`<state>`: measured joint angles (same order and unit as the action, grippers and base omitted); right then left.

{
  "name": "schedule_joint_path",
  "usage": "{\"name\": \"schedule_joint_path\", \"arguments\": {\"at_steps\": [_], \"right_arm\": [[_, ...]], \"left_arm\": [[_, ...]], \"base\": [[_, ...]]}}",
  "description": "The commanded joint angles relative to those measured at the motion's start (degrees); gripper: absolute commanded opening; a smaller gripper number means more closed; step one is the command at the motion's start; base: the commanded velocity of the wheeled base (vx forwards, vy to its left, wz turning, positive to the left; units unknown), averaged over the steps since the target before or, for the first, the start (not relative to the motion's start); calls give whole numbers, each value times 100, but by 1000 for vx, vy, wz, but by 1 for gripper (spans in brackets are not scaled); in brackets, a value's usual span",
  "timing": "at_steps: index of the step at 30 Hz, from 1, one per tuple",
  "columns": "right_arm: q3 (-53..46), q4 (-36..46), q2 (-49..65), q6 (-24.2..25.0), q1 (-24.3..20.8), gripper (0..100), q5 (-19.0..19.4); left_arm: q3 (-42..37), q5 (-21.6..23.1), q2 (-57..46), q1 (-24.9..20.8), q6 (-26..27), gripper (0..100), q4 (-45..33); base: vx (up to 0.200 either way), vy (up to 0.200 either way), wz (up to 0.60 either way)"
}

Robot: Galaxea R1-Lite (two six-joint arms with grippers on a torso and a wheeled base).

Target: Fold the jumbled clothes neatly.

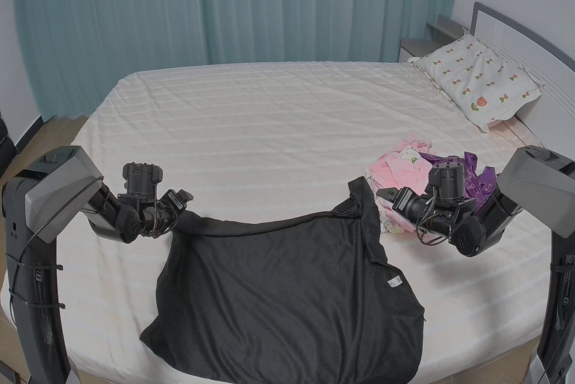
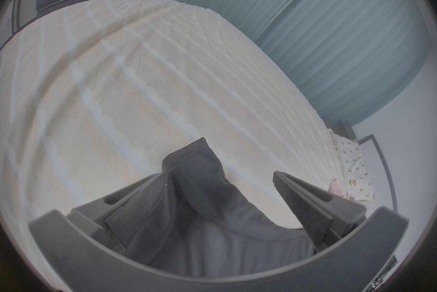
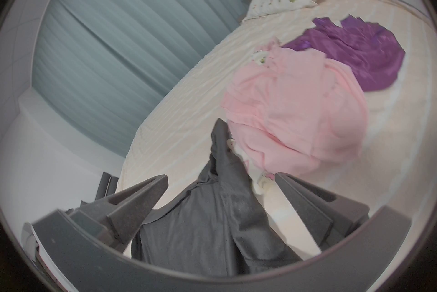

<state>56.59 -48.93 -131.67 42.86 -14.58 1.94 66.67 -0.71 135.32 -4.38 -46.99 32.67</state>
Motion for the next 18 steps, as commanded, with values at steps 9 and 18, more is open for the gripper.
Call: {"name": "schedule_joint_path", "arguments": {"at_steps": [9,18], "right_arm": [[-974,-811,212,530,184,100,184],[-1317,-1479,159,688,245,100,325]], "left_arm": [[1331,-325,1023,-213,331,0,-815],[2131,-1002,1216,-28,323,0,-1281]], "base": [[0,0,0],[0,0,0]]}}
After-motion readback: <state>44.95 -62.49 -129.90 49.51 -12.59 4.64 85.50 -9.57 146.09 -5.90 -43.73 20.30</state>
